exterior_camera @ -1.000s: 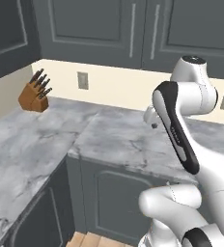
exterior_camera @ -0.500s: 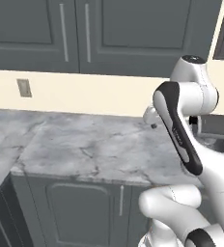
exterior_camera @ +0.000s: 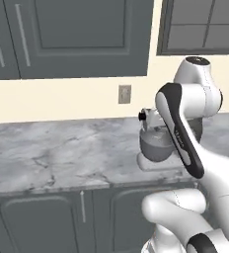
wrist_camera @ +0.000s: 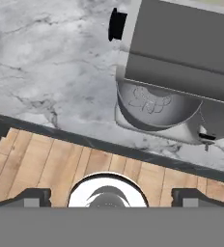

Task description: Navigate to the stand mixer.

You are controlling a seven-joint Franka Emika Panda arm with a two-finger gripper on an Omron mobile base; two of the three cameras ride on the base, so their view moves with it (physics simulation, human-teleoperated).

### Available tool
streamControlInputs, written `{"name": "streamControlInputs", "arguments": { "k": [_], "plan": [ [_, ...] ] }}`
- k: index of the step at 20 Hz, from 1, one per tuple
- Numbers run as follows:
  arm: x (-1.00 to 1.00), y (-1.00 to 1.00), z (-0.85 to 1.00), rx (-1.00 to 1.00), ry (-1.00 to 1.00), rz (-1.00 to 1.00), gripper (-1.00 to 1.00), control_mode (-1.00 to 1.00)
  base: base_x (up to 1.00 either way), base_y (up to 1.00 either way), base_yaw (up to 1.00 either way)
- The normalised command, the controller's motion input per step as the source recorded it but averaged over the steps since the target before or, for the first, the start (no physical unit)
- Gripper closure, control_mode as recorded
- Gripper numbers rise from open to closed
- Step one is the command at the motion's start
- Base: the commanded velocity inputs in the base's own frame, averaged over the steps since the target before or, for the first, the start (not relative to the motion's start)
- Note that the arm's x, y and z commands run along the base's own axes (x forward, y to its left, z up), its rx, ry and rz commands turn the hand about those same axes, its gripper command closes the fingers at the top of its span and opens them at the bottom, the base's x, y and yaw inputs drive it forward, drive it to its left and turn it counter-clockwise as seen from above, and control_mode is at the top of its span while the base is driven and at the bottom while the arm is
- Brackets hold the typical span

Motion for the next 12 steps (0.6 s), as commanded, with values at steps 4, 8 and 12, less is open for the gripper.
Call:
{"name": "streamControlInputs", "arguments": {
  "k": [4, 8, 12],
  "plan": [
    [0.0, 0.0, 0.0, 0.0, 0.0, 0.0, -1.0, 1.0, -0.08, -0.86, -0.17],
    [0.0, 0.0, 0.0, 0.0, 0.0, 0.0, -1.0, 1.0, 0.11, -0.35, -0.23],
    [0.0, 0.0, 0.0, 0.0, 0.0, 0.0, -1.0, 1.0, 0.2, 0.0, -0.1]
  ]
}}
